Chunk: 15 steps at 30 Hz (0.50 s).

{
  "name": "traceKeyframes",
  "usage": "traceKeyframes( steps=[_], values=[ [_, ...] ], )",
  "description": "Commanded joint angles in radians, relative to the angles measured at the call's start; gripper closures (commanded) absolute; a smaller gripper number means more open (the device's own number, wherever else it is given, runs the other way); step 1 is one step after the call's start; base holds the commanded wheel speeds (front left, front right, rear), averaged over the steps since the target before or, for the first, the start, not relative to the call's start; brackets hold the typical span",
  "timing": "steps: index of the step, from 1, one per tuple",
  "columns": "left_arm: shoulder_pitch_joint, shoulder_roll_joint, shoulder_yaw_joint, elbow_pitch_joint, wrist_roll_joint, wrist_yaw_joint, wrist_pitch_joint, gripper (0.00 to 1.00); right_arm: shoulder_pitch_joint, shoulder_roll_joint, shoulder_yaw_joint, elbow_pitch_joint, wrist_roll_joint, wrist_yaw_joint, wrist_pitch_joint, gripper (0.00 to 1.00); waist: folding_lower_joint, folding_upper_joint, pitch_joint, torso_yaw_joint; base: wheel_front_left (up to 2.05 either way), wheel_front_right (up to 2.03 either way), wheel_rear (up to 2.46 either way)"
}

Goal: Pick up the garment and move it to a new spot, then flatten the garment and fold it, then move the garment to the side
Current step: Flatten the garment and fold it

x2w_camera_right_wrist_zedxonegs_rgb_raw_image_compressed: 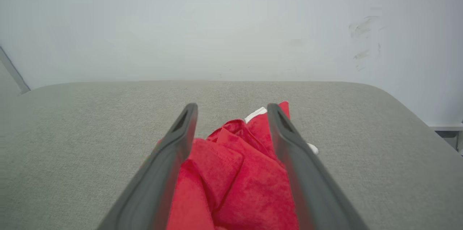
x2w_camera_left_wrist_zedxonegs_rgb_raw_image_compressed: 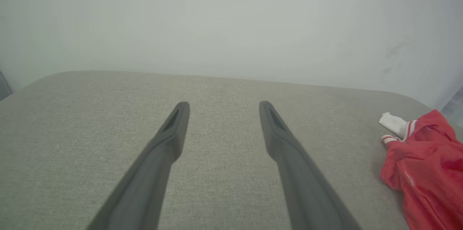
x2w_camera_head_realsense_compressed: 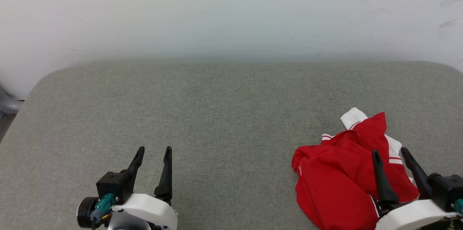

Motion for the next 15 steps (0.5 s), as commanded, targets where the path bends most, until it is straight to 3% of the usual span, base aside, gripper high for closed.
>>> traceKeyframes(
  steps=[1, 7, 15],
  values=[
    [0.011, 0.001, -0.001, 0.003, -0.003, 0.005, 0.001, 0.00, 0.016, -0.002, 0.002, -0.010, -0.006, -0.001, 0.006, 0.00, 0.0001, -0.0001, -0.003, -0.004, 0.00, 0.00, 0.00],
    [-0.016, 0.011, -0.046, 0.017, 0.020, -0.013, 0.051, 0.00, 0.054, 0.001, 0.031, -0.116, -0.020, -0.001, 0.049, 0.00, 0.0001, -0.0001, -0.001, -0.022, 0.00, 0.00, 0.00],
    [-0.137, -0.055, -0.246, 0.042, 0.060, -0.139, 0.196, 0.00, 0.052, 0.004, 0.024, -0.200, -0.016, -0.001, 0.103, 0.00, 0.0001, -0.0001, 0.057, -0.059, 0.00, 0.00, 0.00]
  ],
)
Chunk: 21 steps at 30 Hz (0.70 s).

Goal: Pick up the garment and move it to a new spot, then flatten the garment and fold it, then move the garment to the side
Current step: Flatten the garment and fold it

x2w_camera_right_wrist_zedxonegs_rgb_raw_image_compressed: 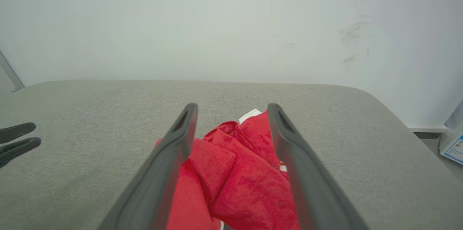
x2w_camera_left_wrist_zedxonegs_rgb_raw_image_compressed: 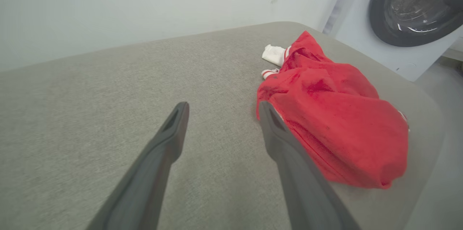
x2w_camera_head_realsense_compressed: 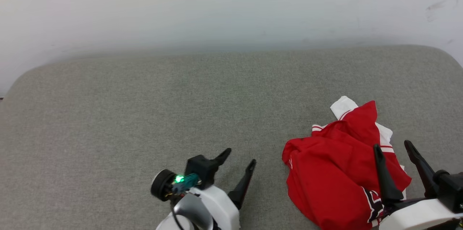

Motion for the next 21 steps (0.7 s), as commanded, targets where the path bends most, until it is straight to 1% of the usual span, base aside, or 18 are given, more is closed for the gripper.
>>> traceKeyframes(
  steps=[1, 5, 8, 11, 13, 16, 21],
  values=[
    [-0.019, -0.004, -0.010, 0.005, 0.005, -0.008, 0.011, 0.00, -0.007, 0.002, -0.002, -0.008, 0.000, -0.001, 0.003, 0.00, 0.0000, 0.0000, 0.019, -0.017, 0.00, 0.00, 0.00],
    [-0.095, -0.032, -0.104, 0.015, 0.008, -0.051, 0.082, 0.00, -0.027, 0.003, -0.014, -0.020, 0.005, -0.001, 0.004, 0.00, 0.0000, 0.0000, 0.057, -0.040, 0.00, 0.00, 0.00],
    [-0.164, -0.040, -0.189, 0.022, 0.016, -0.068, 0.136, 0.00, -0.041, 0.004, -0.023, -0.026, 0.010, -0.001, 0.002, 0.00, 0.0000, 0.0000, 0.093, -0.055, 0.00, 0.00, 0.00],
    [-0.241, -0.039, -0.285, 0.033, 0.013, -0.074, 0.190, 0.00, -0.060, 0.004, -0.021, -0.029, 0.021, -0.001, -0.002, 0.00, 0.0000, 0.0000, 0.132, -0.068, 0.00, 0.00, 0.00],
    [-0.296, -0.026, -0.369, 0.041, -0.006, -0.076, 0.226, 0.00, -0.076, 0.004, -0.018, -0.024, 0.028, -0.001, -0.005, 0.00, 0.0000, 0.0000, 0.158, -0.079, 0.00, 0.00, 0.00],
    [-0.379, 0.006, -0.494, 0.058, -0.066, -0.076, 0.305, 0.00, -0.093, 0.004, -0.012, -0.009, 0.041, -0.001, -0.010, 0.00, 0.0000, 0.0000, 0.196, -0.096, 0.00, 0.00, 0.00],
    [-0.494, 0.058, -0.648, 0.072, -0.168, -0.075, 0.435, 0.00, -0.121, 0.004, 0.000, 0.020, 0.065, -0.001, -0.033, 0.00, 0.0000, 0.0000, 0.251, -0.118, 0.00, 0.00, 0.00]
  ],
)
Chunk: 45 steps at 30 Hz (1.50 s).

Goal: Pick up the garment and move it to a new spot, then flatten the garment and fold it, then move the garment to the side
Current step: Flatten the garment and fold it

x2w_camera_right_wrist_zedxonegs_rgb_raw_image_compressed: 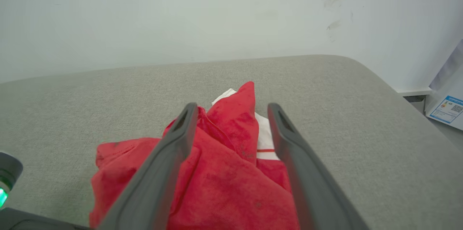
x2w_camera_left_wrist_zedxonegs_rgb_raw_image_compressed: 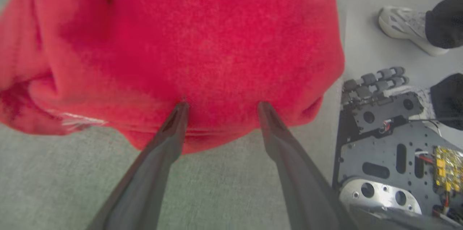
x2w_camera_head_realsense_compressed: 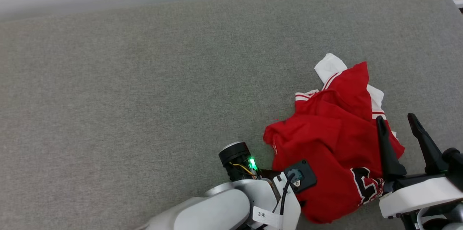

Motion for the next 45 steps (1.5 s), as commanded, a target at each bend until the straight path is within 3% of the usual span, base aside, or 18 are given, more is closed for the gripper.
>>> traceKeyframes(
  steps=[1, 7, 8, 9, 10, 11, 14, 20, 26, 32, 39, 42, 45],
  values=[
    [-0.026, 0.015, -0.026, 0.007, -0.014, 0.001, 0.024, 0.00, -0.016, 0.002, 0.002, 0.008, 0.008, -0.001, -0.009, 0.00, -0.0002, 0.0000, 0.030, -0.017, 0.00, 0.00, 0.00],
    [-0.098, 0.065, -0.112, 0.044, -0.072, 0.002, 0.172, 0.00, -0.050, 0.002, 0.013, 0.038, 0.022, -0.001, -0.029, 0.00, -0.0002, 0.0000, 0.066, -0.030, 0.00, 0.00, 0.00],
    [-0.100, 0.069, -0.115, 0.046, -0.081, 0.002, 0.191, 0.11, -0.054, 0.002, 0.014, 0.042, 0.022, -0.001, -0.033, 0.00, -0.0002, 0.0000, 0.067, -0.032, 0.00, 0.00, 0.00],
    [-0.100, 0.071, -0.117, 0.047, -0.081, 0.001, 0.209, 0.51, -0.057, 0.002, 0.015, 0.045, 0.023, -0.001, -0.036, 0.00, -0.0002, 0.0000, 0.068, -0.034, 0.00, 0.00, 0.00],
    [-0.087, 0.070, -0.120, 0.040, -0.066, 0.001, 0.234, 0.67, -0.061, 0.002, 0.017, 0.049, 0.024, -0.001, -0.038, 0.00, -0.0002, 0.0000, 0.069, -0.036, 0.00, 0.00, 0.00],
    [-0.072, 0.069, -0.120, 0.030, -0.059, 0.001, 0.246, 1.00, -0.064, 0.002, 0.017, 0.052, 0.028, -0.001, -0.041, 0.00, -0.0002, 0.0000, 0.070, -0.038, 0.00, 0.00, 0.00],
    [-0.055, 0.071, -0.122, 0.015, -0.053, -0.001, 0.245, 1.00, -0.068, 0.002, 0.018, 0.063, 0.031, -0.001, -0.045, 0.00, -0.0002, 0.0000, 0.062, -0.042, 0.00, 0.00, 0.00],
    [-0.104, 0.085, -0.084, 0.050, -0.083, 0.002, 0.070, 1.00, -0.046, 0.002, -0.010, 0.072, 0.040, -0.001, -0.040, 0.00, -0.0002, 0.0000, 0.026, -0.018, 0.00, 0.00, 0.00],
    [-0.095, 0.103, 0.000, 0.029, -0.099, 0.052, -0.067, 1.00, -0.032, 0.002, -0.031, 0.070, 0.048, -0.001, -0.029, 0.00, -0.0002, 0.0000, -0.013, 0.027, 0.00, 0.00, 0.00],
    [-0.069, 0.190, 0.091, -0.051, -0.115, 0.136, -0.147, 1.00, -0.017, 0.002, -0.052, 0.054, 0.034, -0.001, -0.008, 0.00, -0.0002, 0.0000, -0.046, 0.085, 0.00, 0.00, 0.00],
    [0.001, 0.372, 0.215, -0.155, -0.164, 0.264, -0.160, 1.00, -0.025, 0.002, -0.081, 0.027, 0.028, -0.001, 0.012, 0.00, -0.0002, 0.0000, -0.031, 0.135, 0.00, 0.00, 0.00],
    [0.048, 0.410, 0.271, -0.140, -0.213, 0.303, -0.192, 1.00, -0.032, 0.002, -0.084, 0.022, 0.027, -0.001, 0.012, 0.00, -0.0002, 0.0000, -0.016, 0.143, 0.00, 0.00, 0.00],
    [0.102, 0.409, 0.315, -0.097, -0.267, 0.320, -0.246, 1.00, -0.040, 0.002, -0.081, 0.022, 0.026, -0.001, 0.013, 0.00, -0.0002, 0.0000, -0.005, 0.144, 0.00, 0.00, 0.00]
  ],
)
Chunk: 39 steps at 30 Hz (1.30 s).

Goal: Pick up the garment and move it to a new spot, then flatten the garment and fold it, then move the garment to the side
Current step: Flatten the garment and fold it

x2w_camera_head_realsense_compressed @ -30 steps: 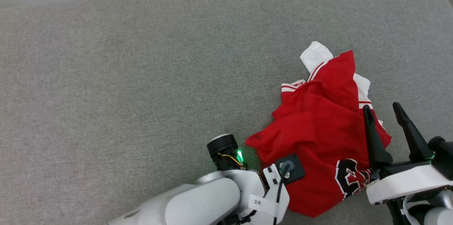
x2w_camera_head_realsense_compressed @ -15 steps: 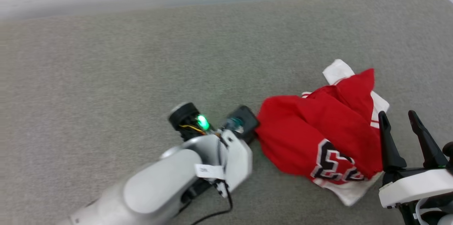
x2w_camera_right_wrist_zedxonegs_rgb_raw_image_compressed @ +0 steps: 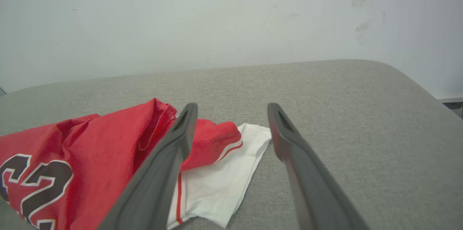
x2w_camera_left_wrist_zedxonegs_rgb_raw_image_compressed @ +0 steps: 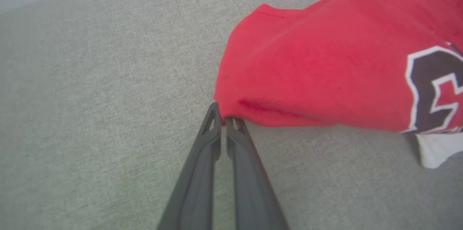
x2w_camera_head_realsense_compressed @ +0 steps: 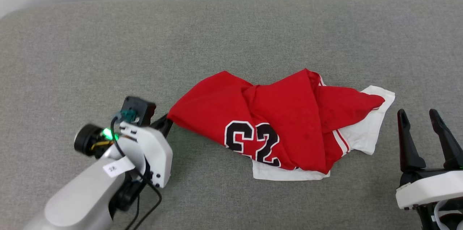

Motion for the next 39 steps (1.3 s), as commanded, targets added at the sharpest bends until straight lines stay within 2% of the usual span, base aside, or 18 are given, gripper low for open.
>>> traceKeyframes(
  steps=[1, 4, 5, 6, 7, 8, 12, 16, 20, 28, 33, 39],
  values=[
    [0.035, -0.014, 0.016, 0.027, -0.024, 0.004, -0.030, 1.00, -0.014, 0.002, 0.001, -0.002, -0.006, -0.001, 0.002, 0.00, 0.0001, 0.0000, 0.005, 0.001, 0.00, 0.00, 0.00],
    [0.091, -0.055, 0.039, 0.091, -0.076, -0.017, -0.103, 1.00, -0.022, 0.002, 0.003, -0.003, -0.016, -0.001, 0.003, 0.00, 0.0001, 0.0000, 0.002, -0.001, 0.00, 0.00, 0.00],
    [0.101, -0.067, 0.044, 0.102, -0.087, -0.021, -0.123, 0.91, -0.021, 0.002, 0.003, -0.004, -0.020, -0.001, 0.004, 0.00, 0.0001, 0.0000, -0.002, -0.001, 0.00, 0.00, 0.00],
    [0.109, -0.079, 0.050, 0.112, -0.094, -0.026, -0.144, 0.60, -0.021, 0.002, 0.004, -0.005, -0.021, -0.001, 0.005, 0.00, 0.0001, 0.0000, -0.007, 0.000, 0.00, 0.00, 0.00],
    [0.118, -0.088, 0.056, 0.121, -0.100, -0.027, -0.167, 0.20, -0.019, 0.002, 0.005, -0.005, -0.025, -0.001, 0.005, 0.00, 0.0001, 0.0000, -0.014, 0.000, 0.00, 0.00, 0.00],
    [0.130, -0.098, 0.060, 0.131, -0.111, -0.030, -0.185, 0.00, -0.016, 0.002, 0.007, -0.004, -0.027, -0.001, 0.008, 0.00, 0.0001, 0.0000, -0.021, 0.000, 0.00, 0.00, 0.00],
    [0.167, -0.119, 0.082, 0.150, -0.113, -0.026, -0.277, 0.00, 0.002, 0.002, 0.017, -0.005, -0.035, -0.001, 0.017, 0.00, 0.0001, 0.0000, -0.059, 0.001, 0.00, 0.00, 0.00],
    [0.212, -0.136, 0.105, 0.146, -0.097, 0.004, -0.379, 0.00, 0.017, 0.002, 0.028, -0.004, -0.039, -0.001, 0.026, 0.00, 0.0001, 0.0000, -0.103, 0.000, 0.00, 0.00, 0.00],
    [0.260, -0.154, 0.147, 0.113, -0.074, 0.036, -0.434, 0.00, 0.043, 0.002, 0.035, -0.009, -0.043, -0.001, 0.038, 0.00, 0.0001, 0.0000, -0.144, 0.002, 0.00, 0.00, 0.00],
    [0.365, -0.208, 0.283, -0.015, 0.056, 0.073, -0.447, 0.00, 0.082, 0.002, 0.056, -0.007, -0.037, -0.001, 0.088, 0.00, 0.0001, 0.0000, -0.195, 0.009, 0.00, 0.00, 0.00],
    [0.425, -0.243, 0.347, -0.091, 0.153, 0.055, -0.447, 0.00, 0.102, 0.002, 0.078, 0.025, -0.015, -0.001, 0.178, 0.00, 0.0001, 0.0000, -0.207, 0.019, 0.00, 0.00, 0.00],
    [0.458, -0.275, 0.397, -0.131, 0.224, 0.038, -0.447, 0.00, 0.081, -0.034, 0.116, 0.093, 0.044, -0.001, 0.307, 0.00, 0.0001, 0.0000, -0.200, 0.055, 0.00, 0.00, 0.00]
  ],
)
